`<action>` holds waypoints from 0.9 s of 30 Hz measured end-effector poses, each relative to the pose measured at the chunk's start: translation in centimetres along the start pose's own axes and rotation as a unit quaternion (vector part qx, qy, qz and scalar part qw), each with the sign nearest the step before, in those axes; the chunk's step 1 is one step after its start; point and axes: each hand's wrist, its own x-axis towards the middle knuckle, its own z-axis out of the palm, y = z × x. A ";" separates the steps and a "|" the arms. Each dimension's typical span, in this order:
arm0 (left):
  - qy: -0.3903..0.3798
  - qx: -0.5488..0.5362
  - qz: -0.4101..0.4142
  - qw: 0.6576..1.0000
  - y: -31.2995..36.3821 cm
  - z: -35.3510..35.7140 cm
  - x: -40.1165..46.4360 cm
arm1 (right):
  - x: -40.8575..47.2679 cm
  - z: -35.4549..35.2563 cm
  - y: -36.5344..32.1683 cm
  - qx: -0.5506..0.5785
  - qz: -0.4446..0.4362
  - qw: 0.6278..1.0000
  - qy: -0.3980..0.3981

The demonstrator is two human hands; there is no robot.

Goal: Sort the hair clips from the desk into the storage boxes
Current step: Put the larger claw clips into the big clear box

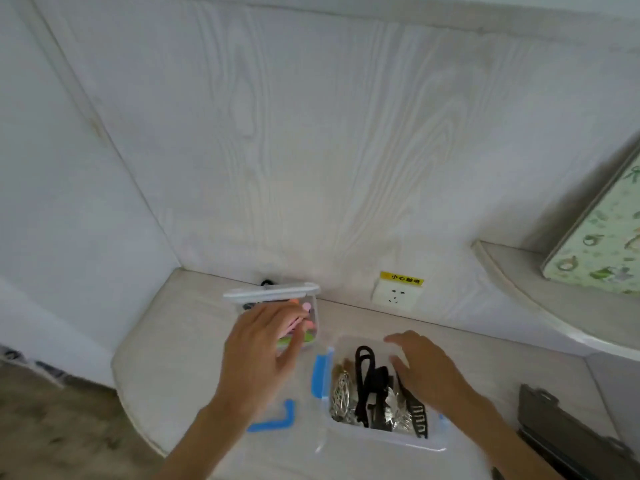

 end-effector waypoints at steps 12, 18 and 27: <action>-0.382 0.072 -0.047 0.920 -11.0 -3.0 6.0 | 12.8 1.6 -11.9 0.423 0.176 0.874 -0.160; -0.416 0.111 -0.115 0.895 -16.5 -8.0 5.7 | 14.1 3.8 -17.8 0.488 0.139 0.829 -0.233; -0.326 0.113 -0.168 0.923 -18.9 -10.3 6.6 | 17.1 8.3 -21.7 0.521 0.109 0.842 -0.089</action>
